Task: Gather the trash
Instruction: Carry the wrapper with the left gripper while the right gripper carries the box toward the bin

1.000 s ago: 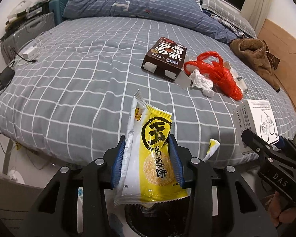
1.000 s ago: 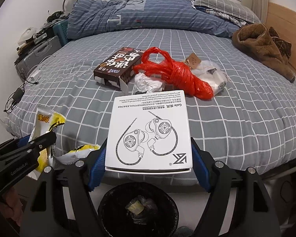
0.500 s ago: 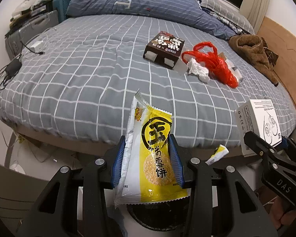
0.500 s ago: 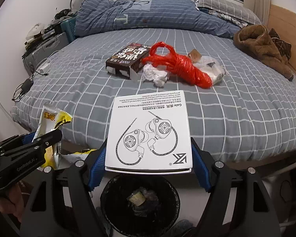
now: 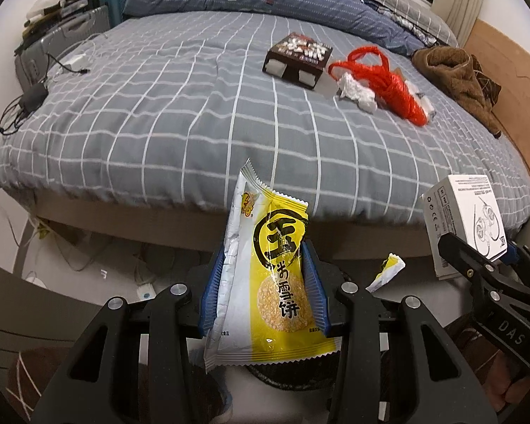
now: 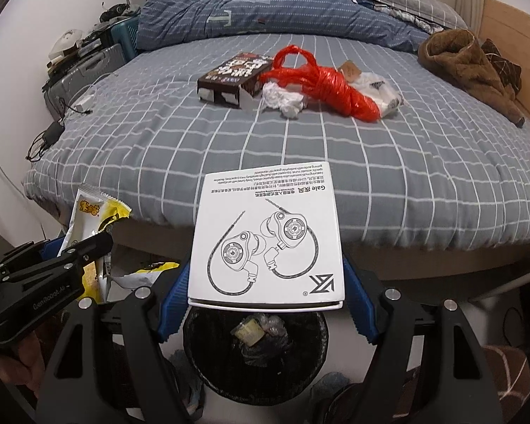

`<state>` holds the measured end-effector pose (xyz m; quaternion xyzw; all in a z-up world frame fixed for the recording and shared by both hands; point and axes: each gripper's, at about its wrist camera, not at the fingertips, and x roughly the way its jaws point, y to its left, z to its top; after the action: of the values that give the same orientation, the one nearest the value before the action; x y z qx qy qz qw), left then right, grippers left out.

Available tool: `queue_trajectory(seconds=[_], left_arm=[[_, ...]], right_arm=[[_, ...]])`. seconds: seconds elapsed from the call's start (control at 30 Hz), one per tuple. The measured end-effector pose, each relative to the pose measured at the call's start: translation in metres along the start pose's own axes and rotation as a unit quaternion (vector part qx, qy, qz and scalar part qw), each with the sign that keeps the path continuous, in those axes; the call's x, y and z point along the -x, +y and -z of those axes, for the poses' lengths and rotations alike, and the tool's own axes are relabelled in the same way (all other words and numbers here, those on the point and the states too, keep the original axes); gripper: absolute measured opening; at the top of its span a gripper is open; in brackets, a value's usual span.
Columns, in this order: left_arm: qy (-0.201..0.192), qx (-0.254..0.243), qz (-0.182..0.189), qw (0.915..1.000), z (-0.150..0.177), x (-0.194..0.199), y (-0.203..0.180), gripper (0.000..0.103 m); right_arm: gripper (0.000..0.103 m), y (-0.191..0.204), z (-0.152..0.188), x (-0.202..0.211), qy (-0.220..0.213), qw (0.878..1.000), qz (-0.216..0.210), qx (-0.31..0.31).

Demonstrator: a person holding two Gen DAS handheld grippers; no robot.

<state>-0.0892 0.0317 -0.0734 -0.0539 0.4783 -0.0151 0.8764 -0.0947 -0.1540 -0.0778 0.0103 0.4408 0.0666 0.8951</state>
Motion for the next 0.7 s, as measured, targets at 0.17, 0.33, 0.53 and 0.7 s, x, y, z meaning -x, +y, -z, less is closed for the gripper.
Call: queue_trajectory(seconds=[0.17, 0.33, 0.53, 0.7], left_arm=[[0.010, 0.000, -0.002, 0.9999, 0.014, 0.001, 0.002, 0.042], [0.020, 0.000, -0.006, 0.9998, 0.028, 0.001, 0.003, 0.042], [0.038, 0.000, -0.013, 0.9992, 0.046, -0.004, 0.007, 0.042], [0.048, 0.003, -0.019, 0.9987, 0.057, -0.013, 0.012, 0.042]], right_arm=[[0.072, 0.002, 0.013, 0.002, 0.009, 1.000, 0.001, 0.000], [0.072, -0.001, 0.026, 0.004, 0.023, 1.000, 0.001, -0.009], [0.072, -0.003, 0.042, 0.003, 0.041, 0.999, -0.001, -0.019], [0.072, -0.006, 0.056, -0.013, 0.063, 0.998, 0.006, -0.015]])
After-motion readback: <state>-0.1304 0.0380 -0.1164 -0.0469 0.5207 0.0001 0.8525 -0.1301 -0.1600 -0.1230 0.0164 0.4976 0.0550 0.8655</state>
